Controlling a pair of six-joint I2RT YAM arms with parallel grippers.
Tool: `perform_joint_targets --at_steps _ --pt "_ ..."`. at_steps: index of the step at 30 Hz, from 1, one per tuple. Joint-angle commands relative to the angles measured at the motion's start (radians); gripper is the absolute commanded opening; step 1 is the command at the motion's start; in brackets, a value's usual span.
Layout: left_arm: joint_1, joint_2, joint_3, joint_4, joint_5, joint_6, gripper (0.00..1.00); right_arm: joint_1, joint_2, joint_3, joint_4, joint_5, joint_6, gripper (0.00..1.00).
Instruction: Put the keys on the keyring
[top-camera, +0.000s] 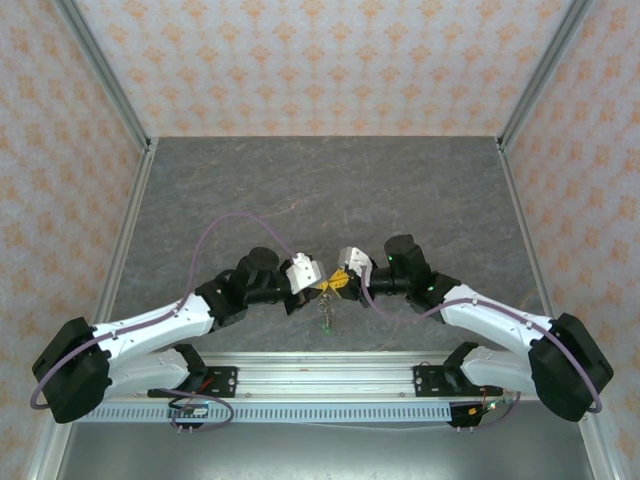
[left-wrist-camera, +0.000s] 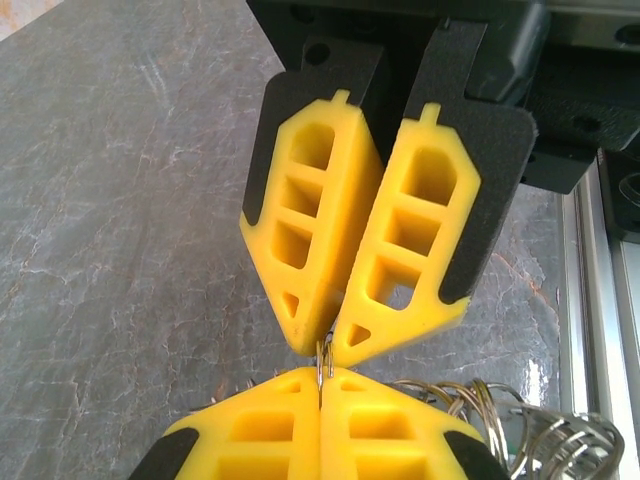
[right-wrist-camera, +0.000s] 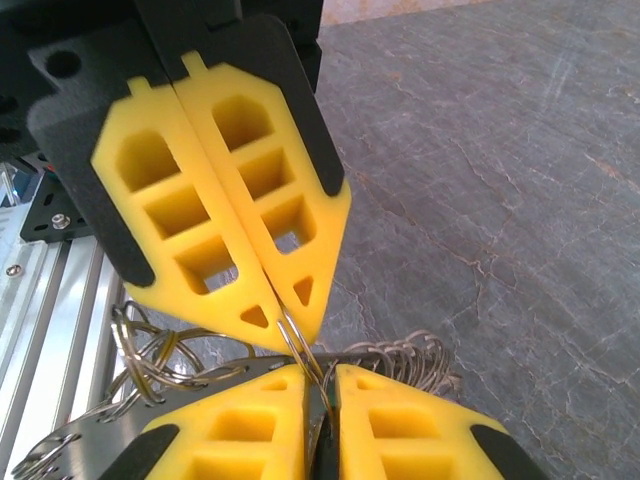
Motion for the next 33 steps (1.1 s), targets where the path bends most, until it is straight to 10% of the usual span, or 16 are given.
perform_joint_targets --at_steps 1,33 --pt "-0.003 -0.036 -0.002 0.073 0.035 -0.012 0.00 0.002 0.006 -0.014 0.039 0.025 0.008 0.14" --pt "-0.005 0.036 0.097 -0.148 -0.004 0.075 0.14 0.002 -0.027 0.159 -0.209 -0.008 -0.104 0.00"
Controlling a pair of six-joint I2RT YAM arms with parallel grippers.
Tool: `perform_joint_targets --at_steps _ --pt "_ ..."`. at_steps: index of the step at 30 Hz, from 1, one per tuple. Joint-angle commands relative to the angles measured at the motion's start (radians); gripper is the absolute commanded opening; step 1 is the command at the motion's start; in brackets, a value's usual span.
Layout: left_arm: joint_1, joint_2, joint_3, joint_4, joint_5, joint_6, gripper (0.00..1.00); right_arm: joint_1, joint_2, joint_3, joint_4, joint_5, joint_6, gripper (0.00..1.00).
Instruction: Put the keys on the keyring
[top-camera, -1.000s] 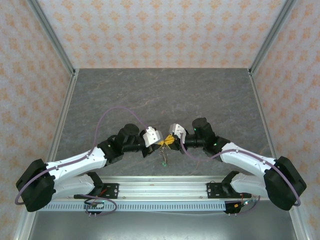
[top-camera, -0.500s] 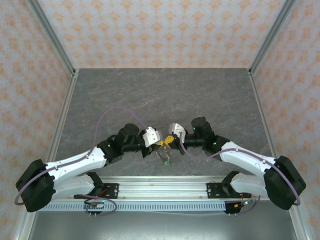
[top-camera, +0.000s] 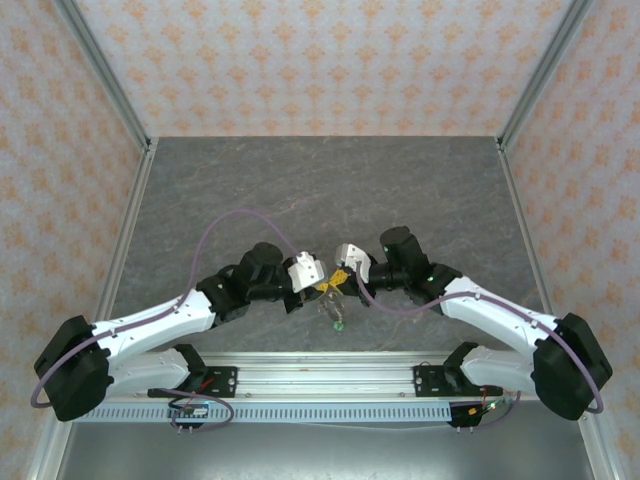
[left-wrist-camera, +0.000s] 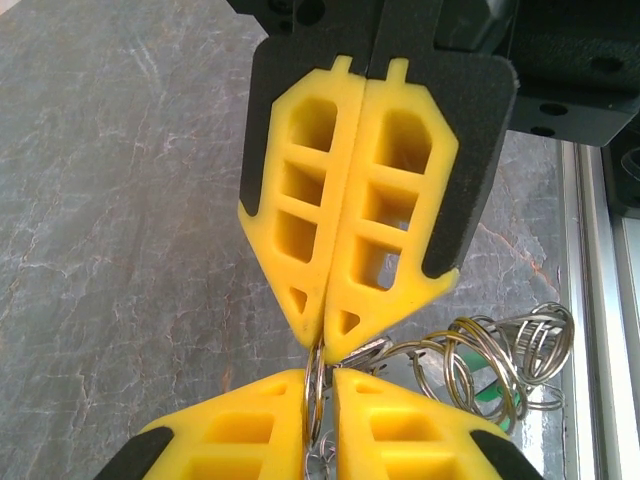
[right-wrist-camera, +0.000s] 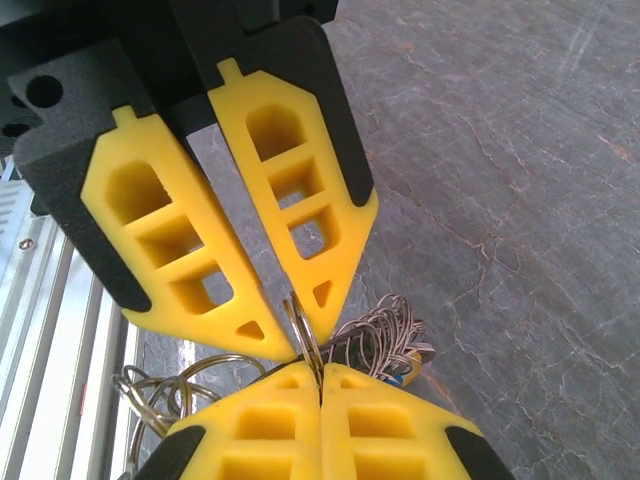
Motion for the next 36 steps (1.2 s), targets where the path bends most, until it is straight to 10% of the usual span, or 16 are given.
perform_joint_targets --at_steps 1,7,36 --pt "-0.006 0.012 0.029 -0.037 -0.008 0.029 0.14 -0.001 -0.034 0.041 0.011 -0.012 -0.024 0.00" --pt "-0.005 0.023 0.035 -0.042 -0.027 0.031 0.00 -0.001 -0.046 0.036 0.002 -0.023 -0.028 0.00" --pt "-0.005 -0.009 -0.007 0.044 0.027 0.022 0.00 -0.001 -0.091 -0.065 0.125 -0.008 0.065 0.21"
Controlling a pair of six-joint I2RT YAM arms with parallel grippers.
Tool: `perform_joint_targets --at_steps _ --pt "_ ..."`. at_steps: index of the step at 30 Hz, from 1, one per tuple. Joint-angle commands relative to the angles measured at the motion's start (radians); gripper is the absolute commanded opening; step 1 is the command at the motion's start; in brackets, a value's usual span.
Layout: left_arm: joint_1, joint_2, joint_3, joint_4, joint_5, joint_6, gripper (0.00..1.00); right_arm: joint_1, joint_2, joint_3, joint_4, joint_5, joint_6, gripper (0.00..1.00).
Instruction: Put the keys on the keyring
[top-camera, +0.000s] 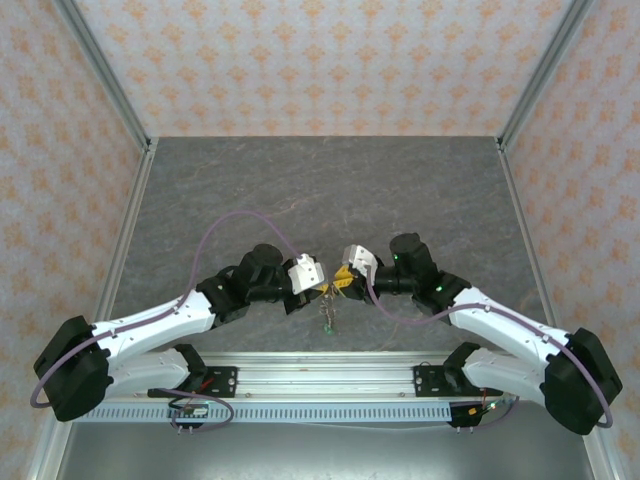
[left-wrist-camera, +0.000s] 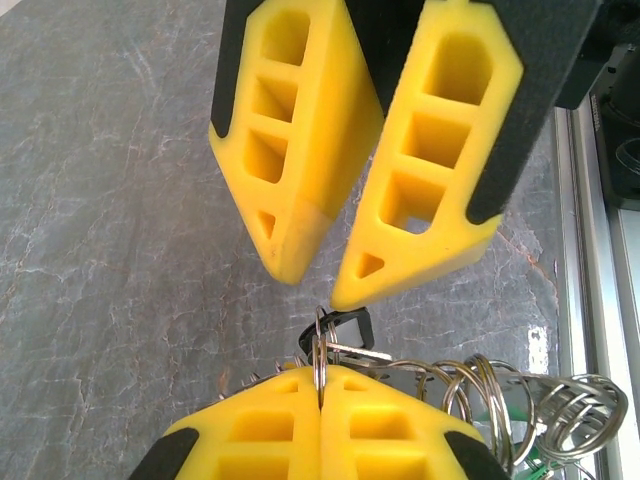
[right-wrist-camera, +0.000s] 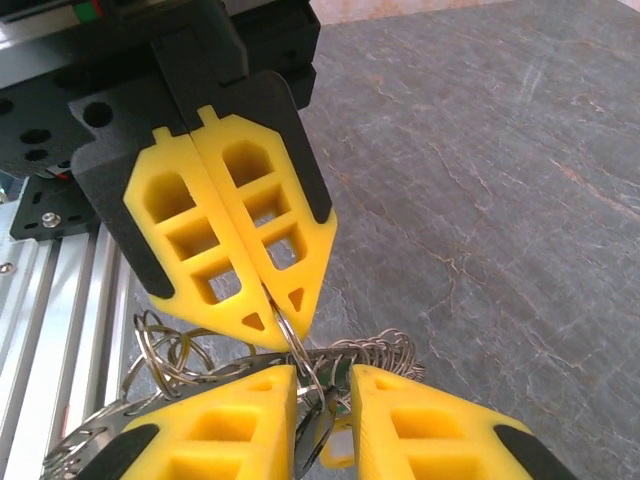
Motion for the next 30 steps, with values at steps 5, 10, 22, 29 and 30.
perform_joint_targets --at_steps 5,10,22,29,30 --pt "-0.002 -0.004 0.008 0.039 0.026 -0.002 0.00 0.002 0.030 0.016 0.041 -0.056 0.015 0.21" --pt "-0.002 -0.002 0.008 0.041 0.028 -0.005 0.00 0.002 0.054 0.021 0.040 -0.062 0.021 0.18" --pt "-0.003 -0.017 -0.002 0.062 0.002 -0.016 0.00 0.002 0.083 -0.072 0.079 0.024 0.066 0.04" --pt "-0.002 -0.008 0.001 0.061 0.012 -0.020 0.00 0.002 0.065 -0.065 0.116 0.011 0.090 0.17" --pt "-0.003 -0.008 0.001 0.058 0.013 -0.020 0.00 0.002 0.056 -0.059 0.116 0.003 0.087 0.18"
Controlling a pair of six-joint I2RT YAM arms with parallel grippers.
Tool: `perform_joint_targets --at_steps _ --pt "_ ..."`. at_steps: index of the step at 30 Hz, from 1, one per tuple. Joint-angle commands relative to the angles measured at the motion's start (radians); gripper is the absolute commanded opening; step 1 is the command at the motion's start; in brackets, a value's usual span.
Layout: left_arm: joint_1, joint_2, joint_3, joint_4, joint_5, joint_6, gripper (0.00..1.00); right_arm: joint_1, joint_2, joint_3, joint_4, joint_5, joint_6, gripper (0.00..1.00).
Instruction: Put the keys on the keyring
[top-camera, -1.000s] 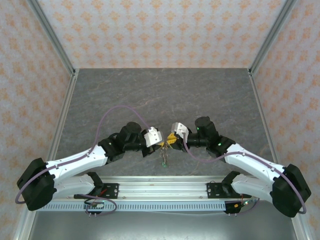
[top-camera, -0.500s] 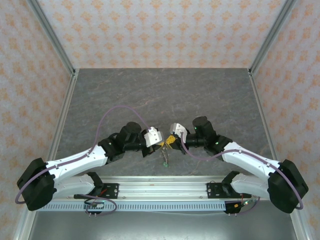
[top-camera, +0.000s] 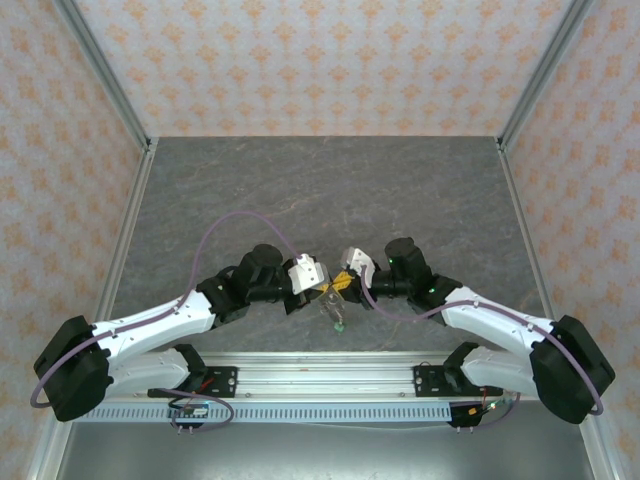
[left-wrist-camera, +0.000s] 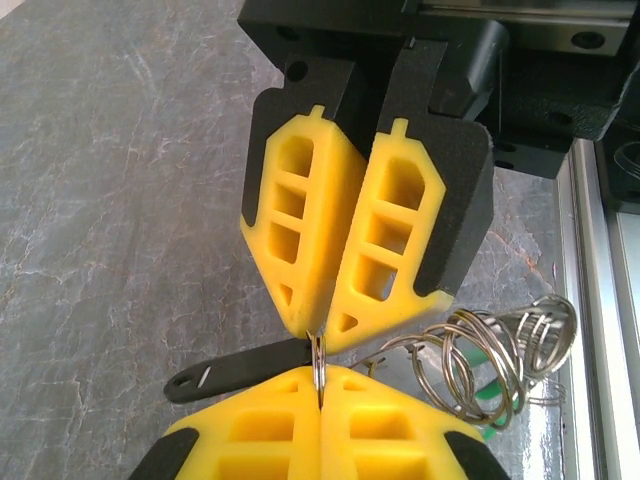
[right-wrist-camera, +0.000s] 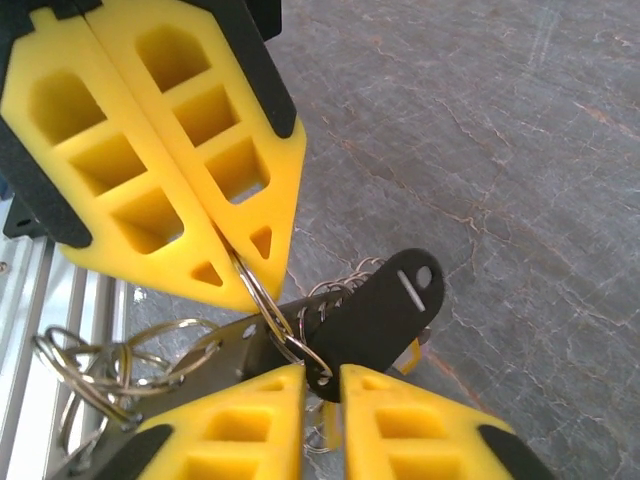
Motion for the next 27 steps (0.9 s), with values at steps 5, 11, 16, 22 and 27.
perform_joint_targets --at_steps 5,11,16,22,27 --pt "-0.003 -0.007 0.008 0.041 0.017 -0.013 0.00 0.002 -0.045 0.026 0.015 -0.055 -0.010 0.22" --pt "-0.003 -0.005 0.014 0.030 0.030 -0.010 0.00 0.001 -0.034 0.045 0.012 -0.076 -0.031 0.23" --pt "-0.002 -0.003 0.017 0.018 0.038 -0.004 0.00 0.001 -0.014 0.054 0.031 -0.091 -0.034 0.22" --pt "-0.004 -0.003 0.017 0.019 0.046 -0.009 0.00 0.002 0.013 0.066 0.031 -0.086 -0.050 0.19" --pt "-0.004 -0.005 0.019 0.018 0.034 -0.008 0.00 0.001 0.029 0.080 -0.003 -0.098 -0.068 0.08"
